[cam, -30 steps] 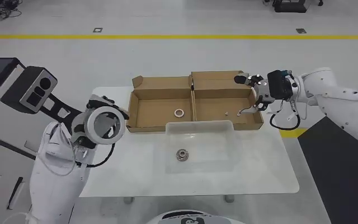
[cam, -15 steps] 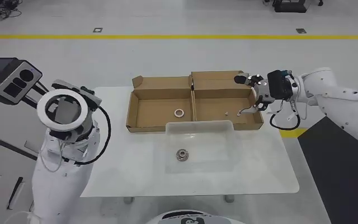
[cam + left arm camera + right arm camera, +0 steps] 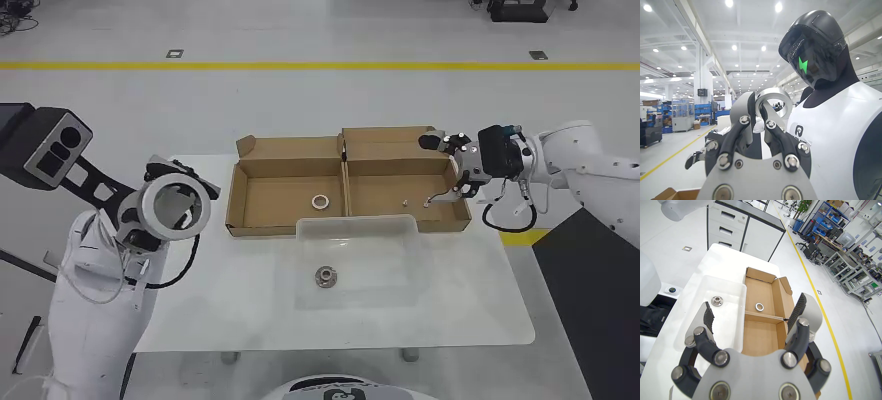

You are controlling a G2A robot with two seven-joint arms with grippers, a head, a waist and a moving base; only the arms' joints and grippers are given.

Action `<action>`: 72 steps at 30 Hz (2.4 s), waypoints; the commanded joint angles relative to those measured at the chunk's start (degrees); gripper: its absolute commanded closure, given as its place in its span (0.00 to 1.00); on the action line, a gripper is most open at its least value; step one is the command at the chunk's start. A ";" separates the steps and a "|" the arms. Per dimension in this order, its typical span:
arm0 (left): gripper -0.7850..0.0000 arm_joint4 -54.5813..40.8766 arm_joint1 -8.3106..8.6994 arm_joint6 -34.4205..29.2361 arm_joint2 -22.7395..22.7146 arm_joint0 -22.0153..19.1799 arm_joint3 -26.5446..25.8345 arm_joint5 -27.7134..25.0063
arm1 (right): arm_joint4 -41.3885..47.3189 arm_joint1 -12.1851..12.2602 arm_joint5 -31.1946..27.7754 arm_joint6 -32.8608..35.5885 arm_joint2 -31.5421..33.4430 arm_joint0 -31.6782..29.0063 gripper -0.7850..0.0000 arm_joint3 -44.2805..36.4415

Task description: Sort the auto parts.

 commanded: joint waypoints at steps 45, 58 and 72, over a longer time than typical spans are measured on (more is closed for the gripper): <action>1.00 26.11 -2.86 -0.60 16.33 -16.76 17.47 15.16 | 0.00 0.00 0.00 0.00 0.00 0.00 0.00 0.00; 1.00 44.34 -3.64 -8.88 23.87 -24.74 30.54 25.44 | 0.00 0.00 0.00 0.00 0.00 0.00 0.00 0.00; 1.00 58.08 -4.85 -18.02 31.90 -30.66 39.17 36.06 | 0.00 0.00 0.00 0.00 0.00 0.00 0.00 0.00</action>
